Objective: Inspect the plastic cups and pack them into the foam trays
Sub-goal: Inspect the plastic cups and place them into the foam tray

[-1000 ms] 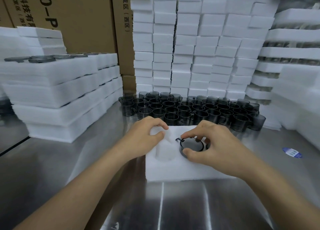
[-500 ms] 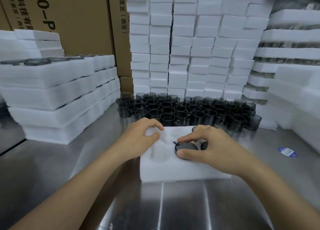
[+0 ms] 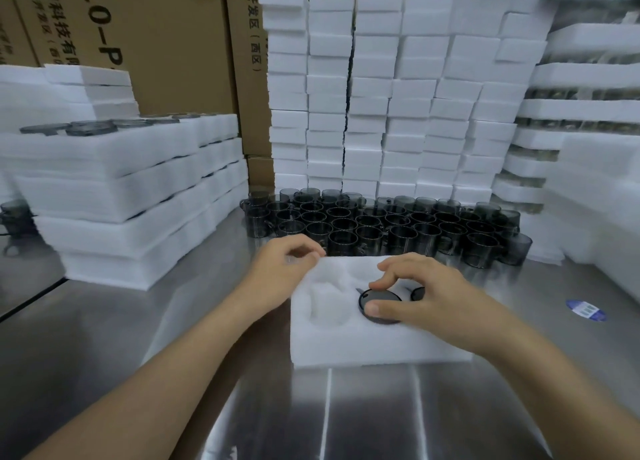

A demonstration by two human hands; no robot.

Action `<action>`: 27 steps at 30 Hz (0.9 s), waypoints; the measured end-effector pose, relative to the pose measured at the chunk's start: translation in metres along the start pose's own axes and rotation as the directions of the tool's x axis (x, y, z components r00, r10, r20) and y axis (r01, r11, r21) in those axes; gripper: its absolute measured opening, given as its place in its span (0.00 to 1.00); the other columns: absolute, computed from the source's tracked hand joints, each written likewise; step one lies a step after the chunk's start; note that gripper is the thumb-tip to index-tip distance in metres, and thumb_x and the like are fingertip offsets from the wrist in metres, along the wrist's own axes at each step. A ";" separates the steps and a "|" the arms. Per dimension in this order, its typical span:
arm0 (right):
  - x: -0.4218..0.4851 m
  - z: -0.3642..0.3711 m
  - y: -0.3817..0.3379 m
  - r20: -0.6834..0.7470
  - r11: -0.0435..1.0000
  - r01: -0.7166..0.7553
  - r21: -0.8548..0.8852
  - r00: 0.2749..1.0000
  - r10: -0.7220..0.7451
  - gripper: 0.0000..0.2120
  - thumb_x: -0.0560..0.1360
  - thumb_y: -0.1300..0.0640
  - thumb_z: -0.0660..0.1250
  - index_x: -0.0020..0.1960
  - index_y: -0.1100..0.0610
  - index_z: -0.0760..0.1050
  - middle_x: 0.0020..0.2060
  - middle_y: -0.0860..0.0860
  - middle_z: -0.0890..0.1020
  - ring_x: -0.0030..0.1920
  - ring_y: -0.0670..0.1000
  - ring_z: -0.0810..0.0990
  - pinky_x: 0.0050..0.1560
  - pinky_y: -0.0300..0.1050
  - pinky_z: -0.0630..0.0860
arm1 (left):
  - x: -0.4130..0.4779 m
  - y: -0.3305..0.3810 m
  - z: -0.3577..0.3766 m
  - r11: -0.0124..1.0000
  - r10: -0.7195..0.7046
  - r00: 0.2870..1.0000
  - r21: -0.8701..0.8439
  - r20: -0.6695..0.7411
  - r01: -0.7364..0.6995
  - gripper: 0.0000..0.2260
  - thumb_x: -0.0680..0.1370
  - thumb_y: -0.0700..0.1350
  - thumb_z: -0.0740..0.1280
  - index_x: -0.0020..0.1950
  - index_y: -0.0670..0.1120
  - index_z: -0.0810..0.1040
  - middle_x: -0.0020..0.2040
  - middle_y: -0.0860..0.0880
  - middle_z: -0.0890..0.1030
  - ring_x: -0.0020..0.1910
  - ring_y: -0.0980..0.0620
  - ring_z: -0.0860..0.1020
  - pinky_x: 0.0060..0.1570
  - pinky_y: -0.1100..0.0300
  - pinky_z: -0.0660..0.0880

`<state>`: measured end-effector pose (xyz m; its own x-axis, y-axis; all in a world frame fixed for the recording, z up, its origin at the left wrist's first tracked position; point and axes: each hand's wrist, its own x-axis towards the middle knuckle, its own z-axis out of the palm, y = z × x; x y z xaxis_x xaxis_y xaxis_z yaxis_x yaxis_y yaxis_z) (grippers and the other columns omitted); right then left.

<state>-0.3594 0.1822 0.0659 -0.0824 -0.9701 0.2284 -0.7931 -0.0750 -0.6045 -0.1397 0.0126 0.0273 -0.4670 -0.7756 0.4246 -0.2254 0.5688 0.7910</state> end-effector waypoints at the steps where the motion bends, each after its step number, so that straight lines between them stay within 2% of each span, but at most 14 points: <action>1: 0.002 0.002 -0.001 -0.012 0.999 0.004 -0.034 1.000 -0.004 0.18 0.66 0.31 0.77 0.49 0.40 0.82 0.57 0.30 0.78 0.64 0.39 0.74 0.64 0.45 0.71 | 0.002 -0.005 0.000 1.000 -0.014 0.997 0.009 -0.078 0.015 0.09 0.83 0.40 0.71 0.48 0.52 0.87 0.48 0.56 0.86 0.50 0.56 0.83 0.53 0.59 0.76; 4: 0.006 0.006 -0.002 -0.008 0.990 0.015 -0.139 1.000 -0.016 0.12 0.72 0.37 0.75 0.49 0.41 0.79 0.55 0.28 0.76 0.66 0.43 0.72 0.66 0.47 0.68 | 0.015 -0.020 0.001 0.985 -0.094 0.954 0.112 -0.283 0.131 0.08 0.83 0.39 0.69 0.54 0.50 0.85 0.54 0.51 0.83 0.52 0.53 0.81 0.55 0.55 0.77; 6: 0.005 0.007 0.001 -0.012 0.986 0.044 -0.158 0.999 -0.046 0.12 0.73 0.35 0.73 0.50 0.41 0.79 0.56 0.30 0.77 0.66 0.44 0.72 0.69 0.50 0.67 | 0.026 -0.027 -0.001 0.950 -0.145 0.912 0.203 -0.384 0.236 0.12 0.82 0.42 0.70 0.64 0.52 0.81 0.61 0.49 0.79 0.59 0.49 0.79 0.59 0.51 0.77; 8: 0.003 0.009 0.003 -0.042 0.985 0.072 -0.158 0.996 -0.079 0.13 0.74 0.34 0.70 0.51 0.41 0.79 0.55 0.32 0.79 0.65 0.44 0.73 0.69 0.53 0.68 | 0.036 -0.033 -0.001 0.911 -0.194 0.905 0.273 -0.379 0.310 0.23 0.81 0.48 0.73 0.75 0.55 0.74 0.68 0.48 0.75 0.67 0.46 0.76 0.62 0.51 0.76; 10: 0.002 0.011 0.003 -0.064 0.982 0.090 -0.166 0.993 -0.102 0.12 0.74 0.35 0.69 0.51 0.41 0.78 0.54 0.32 0.79 0.64 0.44 0.73 0.68 0.53 0.70 | 0.044 -0.040 0.001 0.896 -0.216 0.918 0.305 -0.333 0.322 0.29 0.79 0.53 0.75 0.79 0.57 0.71 0.71 0.48 0.74 0.70 0.46 0.74 0.63 0.50 0.75; 12: 0.003 0.011 0.003 -0.069 0.980 0.098 -0.172 0.991 -0.111 0.11 0.74 0.35 0.68 0.50 0.39 0.77 0.54 0.32 0.79 0.63 0.43 0.73 0.67 0.53 0.71 | 0.050 -0.044 0.003 0.899 -0.180 0.924 0.324 -0.336 0.293 0.22 0.78 0.55 0.76 0.72 0.56 0.78 0.69 0.50 0.75 0.69 0.47 0.76 0.61 0.51 0.76; 14: 0.004 0.011 0.004 -0.067 0.978 0.105 -0.183 0.991 -0.119 0.10 0.74 0.35 0.67 0.50 0.39 0.77 0.53 0.32 0.80 0.62 0.41 0.73 0.66 0.53 0.71 | 0.050 -0.047 0.004 0.902 -0.127 0.920 0.343 -0.371 0.262 0.11 0.77 0.56 0.78 0.56 0.57 0.83 0.62 0.55 0.74 0.64 0.51 0.76 0.55 0.55 0.73; 15: 0.005 0.011 0.005 -0.066 0.977 0.107 -0.186 0.990 -0.121 0.10 0.74 0.34 0.67 0.49 0.39 0.76 0.52 0.32 0.80 0.61 0.41 0.73 0.66 0.52 0.71 | 0.048 -0.048 0.004 0.901 -0.107 0.918 0.353 -0.383 0.253 0.09 0.76 0.56 0.79 0.49 0.57 0.81 0.59 0.57 0.73 0.61 0.52 0.75 0.52 0.56 0.72; 17: 0.004 0.011 0.005 -0.066 0.977 0.111 -0.184 0.990 -0.125 0.11 0.74 0.34 0.66 0.49 0.39 0.76 0.52 0.32 0.80 0.61 0.39 0.72 0.65 0.51 0.71 | 0.045 -0.051 0.004 0.899 -0.090 0.909 0.360 -0.406 0.250 0.14 0.74 0.57 0.80 0.45 0.57 0.75 0.56 0.57 0.74 0.56 0.52 0.74 0.49 0.56 0.72; 19: 0.003 0.011 0.004 -0.068 0.976 0.115 -0.185 0.989 -0.129 0.10 0.74 0.34 0.65 0.49 0.38 0.76 0.52 0.32 0.81 0.61 0.39 0.72 0.65 0.51 0.71 | 0.042 -0.051 0.002 0.907 -0.124 0.899 0.320 -0.421 0.274 0.18 0.72 0.56 0.81 0.50 0.57 0.74 0.56 0.55 0.77 0.53 0.51 0.76 0.48 0.53 0.75; 22: 0.003 0.010 0.003 -0.062 0.974 0.115 -0.193 0.990 -0.129 0.09 0.75 0.34 0.65 0.49 0.38 0.75 0.52 0.31 0.81 0.61 0.39 0.72 0.66 0.51 0.70 | 0.036 -0.049 0.000 0.927 -0.180 0.886 0.229 -0.427 0.298 0.25 0.72 0.52 0.83 0.65 0.55 0.75 0.63 0.54 0.79 0.59 0.50 0.79 0.54 0.53 0.77; 25: 0.002 0.010 0.001 -0.058 0.974 0.100 -0.202 0.992 -0.114 0.09 0.75 0.34 0.66 0.50 0.37 0.75 0.53 0.31 0.80 0.62 0.39 0.72 0.65 0.50 0.71 | 0.024 -0.044 -0.002 0.947 -0.174 0.873 0.164 -0.456 0.275 0.28 0.73 0.50 0.83 0.69 0.55 0.76 0.65 0.56 0.80 0.62 0.53 0.79 0.56 0.57 0.74; 27: 0.001 0.009 -0.001 -0.062 0.974 0.089 -0.209 0.993 -0.104 0.10 0.74 0.33 0.65 0.51 0.36 0.75 0.53 0.31 0.80 0.62 0.38 0.72 0.63 0.47 0.71 | 0.013 -0.033 -0.005 0.970 -0.141 0.876 0.114 -0.462 0.216 0.29 0.73 0.50 0.83 0.70 0.57 0.75 0.63 0.62 0.79 0.62 0.59 0.79 0.57 0.61 0.73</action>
<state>-0.3532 0.1796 0.0596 -0.0369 -0.9409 0.3366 -0.9060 -0.1107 -0.4086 -0.1336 -0.0174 0.0089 0.0178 -0.8856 0.4642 -0.4166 0.4154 0.8086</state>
